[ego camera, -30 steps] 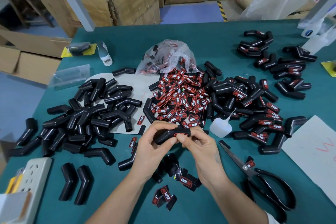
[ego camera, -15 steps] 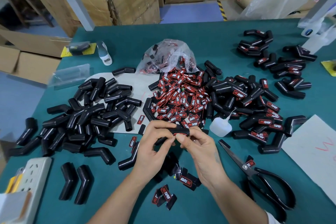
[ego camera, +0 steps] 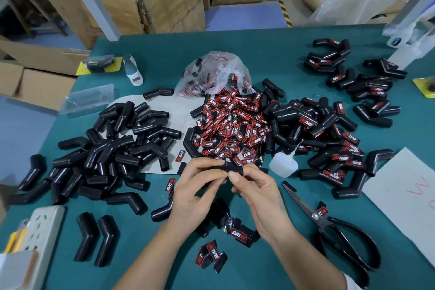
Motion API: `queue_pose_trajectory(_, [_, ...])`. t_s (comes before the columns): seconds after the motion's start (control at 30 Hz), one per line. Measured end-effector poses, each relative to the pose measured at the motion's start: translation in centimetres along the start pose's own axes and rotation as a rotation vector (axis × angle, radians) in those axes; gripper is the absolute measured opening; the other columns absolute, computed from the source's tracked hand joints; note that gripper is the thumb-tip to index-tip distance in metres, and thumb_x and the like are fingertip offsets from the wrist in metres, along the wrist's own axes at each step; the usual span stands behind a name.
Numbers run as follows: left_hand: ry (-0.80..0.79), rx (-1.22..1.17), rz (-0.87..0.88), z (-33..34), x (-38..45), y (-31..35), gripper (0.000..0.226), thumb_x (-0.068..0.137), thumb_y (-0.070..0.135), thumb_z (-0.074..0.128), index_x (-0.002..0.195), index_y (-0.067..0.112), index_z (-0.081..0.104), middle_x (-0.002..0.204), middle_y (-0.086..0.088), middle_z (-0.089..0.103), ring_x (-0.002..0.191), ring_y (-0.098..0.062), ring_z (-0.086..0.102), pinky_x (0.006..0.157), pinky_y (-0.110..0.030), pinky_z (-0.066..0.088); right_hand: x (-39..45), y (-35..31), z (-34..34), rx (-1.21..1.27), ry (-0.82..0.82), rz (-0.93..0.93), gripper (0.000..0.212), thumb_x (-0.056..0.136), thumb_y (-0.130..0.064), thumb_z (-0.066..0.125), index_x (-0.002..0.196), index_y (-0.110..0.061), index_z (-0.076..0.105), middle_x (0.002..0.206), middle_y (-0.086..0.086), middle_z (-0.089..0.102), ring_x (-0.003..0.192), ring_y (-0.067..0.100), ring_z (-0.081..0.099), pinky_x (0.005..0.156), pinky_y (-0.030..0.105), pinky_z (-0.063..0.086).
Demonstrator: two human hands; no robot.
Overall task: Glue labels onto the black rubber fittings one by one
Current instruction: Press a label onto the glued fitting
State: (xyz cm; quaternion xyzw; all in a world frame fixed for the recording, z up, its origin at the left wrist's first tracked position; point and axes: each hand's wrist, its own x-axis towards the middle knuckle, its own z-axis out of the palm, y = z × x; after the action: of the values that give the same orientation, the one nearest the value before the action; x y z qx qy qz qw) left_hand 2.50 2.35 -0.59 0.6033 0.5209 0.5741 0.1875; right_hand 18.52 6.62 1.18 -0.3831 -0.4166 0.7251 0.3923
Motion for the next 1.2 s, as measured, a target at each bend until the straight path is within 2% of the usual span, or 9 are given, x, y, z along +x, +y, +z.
queue_pose_trajectory(0.2, [0.003, 0.011, 0.009, -0.02, 0.17, 0.24, 0.017, 0.095, 0.003, 0.072, 0.108, 0.012, 0.079, 0.117, -0.006, 0.068, 0.109, -0.027, 0.07, 0.095, -0.037, 0.055, -0.09, -0.36, -0.05, 0.009, -0.016, 0.014, 0.027, 0.083, -0.04, 0.079, 0.097, -0.017, 0.083, 0.092, -0.005, 0.065, 0.089, 0.009, 0.06, 0.081, 0.028, 0.05])
queue_pose_trajectory(0.37, [0.0, -0.007, -0.003, -0.11, 0.0, -0.1, 0.017, 0.096, 0.006, 0.072, 0.109, 0.015, 0.078, 0.118, -0.003, 0.068, 0.109, -0.028, 0.07, 0.088, -0.051, 0.059, 0.03, -0.2, -0.17, 0.015, -0.027, 0.006, 0.02, 0.086, -0.039, 0.077, 0.091, -0.02, 0.082, 0.085, -0.012, 0.062, 0.083, 0.003, 0.059, 0.079, 0.025, 0.051])
queue_pose_trajectory(0.57, [-0.013, -0.009, -0.02, -0.31, 0.03, -0.27, 0.016, 0.097, 0.009, 0.072, 0.109, 0.018, 0.079, 0.119, -0.001, 0.069, 0.11, -0.029, 0.07, 0.085, -0.054, 0.06, 0.15, -0.17, -0.31, -0.01, -0.027, 0.0, 0.02, 0.088, -0.04, 0.076, 0.088, -0.021, 0.082, 0.082, -0.013, 0.057, 0.08, 0.005, 0.055, 0.08, 0.026, 0.049])
queue_pose_trajectory(0.73, [-0.031, -0.009, -0.027, -0.45, 0.23, -0.09, 0.016, 0.097, 0.011, 0.072, 0.11, 0.02, 0.078, 0.117, 0.002, 0.068, 0.109, -0.027, 0.069, 0.086, -0.051, 0.059, 0.22, -0.25, -0.46, -0.049, -0.013, 0.013, 0.024, 0.088, -0.043, 0.075, 0.085, -0.02, 0.08, 0.081, -0.009, 0.052, 0.08, 0.01, 0.051, 0.084, 0.033, 0.046])
queue_pose_trajectory(0.87, [-0.036, -0.038, -0.074, -0.59, 0.34, -0.2, 0.014, 0.097, 0.012, 0.072, 0.108, 0.017, 0.079, 0.116, 0.0, 0.069, 0.108, -0.027, 0.069, 0.085, -0.053, 0.06, 0.25, -0.48, -0.4, -0.093, -0.01, 0.004, 0.024, 0.089, -0.047, 0.074, 0.082, -0.025, 0.08, 0.08, -0.01, 0.052, 0.079, 0.012, 0.05, 0.083, 0.031, 0.046])
queue_pose_trajectory(1.07, [-0.034, -0.107, -0.152, -0.71, 0.25, -0.48, 0.013, 0.097, 0.015, 0.073, 0.108, 0.017, 0.079, 0.114, -0.001, 0.068, 0.107, -0.031, 0.069, 0.081, -0.059, 0.061, 0.22, -0.45, -0.49, -0.155, -0.026, -0.018, 0.025, 0.092, -0.051, 0.069, 0.078, -0.032, 0.077, 0.08, -0.007, 0.048, 0.078, 0.015, 0.049, 0.081, 0.035, 0.044])
queue_pose_trajectory(1.13, [-0.025, -0.137, -0.203, -0.66, 0.17, -0.62, 0.012, 0.097, 0.017, 0.073, 0.107, 0.018, 0.079, 0.114, -0.001, 0.068, 0.107, -0.033, 0.069, 0.082, -0.06, 0.061, 0.17, -0.32, -0.44, -0.18, -0.008, -0.024, 0.023, 0.091, -0.054, 0.067, 0.08, -0.036, 0.077, 0.081, -0.01, 0.051, 0.075, 0.013, 0.053, 0.078, 0.031, 0.045])
queue_pose_trajectory(1.2, [-0.01, -0.187, -0.248, -0.54, 0.19, -0.63, 0.013, 0.097, 0.016, 0.072, 0.107, 0.019, 0.079, 0.114, -0.002, 0.067, 0.101, -0.032, 0.071, 0.081, -0.054, 0.063, 0.19, -0.15, -0.36, -0.195, 0.056, -0.043, 0.022, 0.087, -0.057, 0.069, 0.088, -0.036, 0.077, 0.084, -0.012, 0.058, 0.072, 0.011, 0.057, 0.074, 0.023, 0.048])
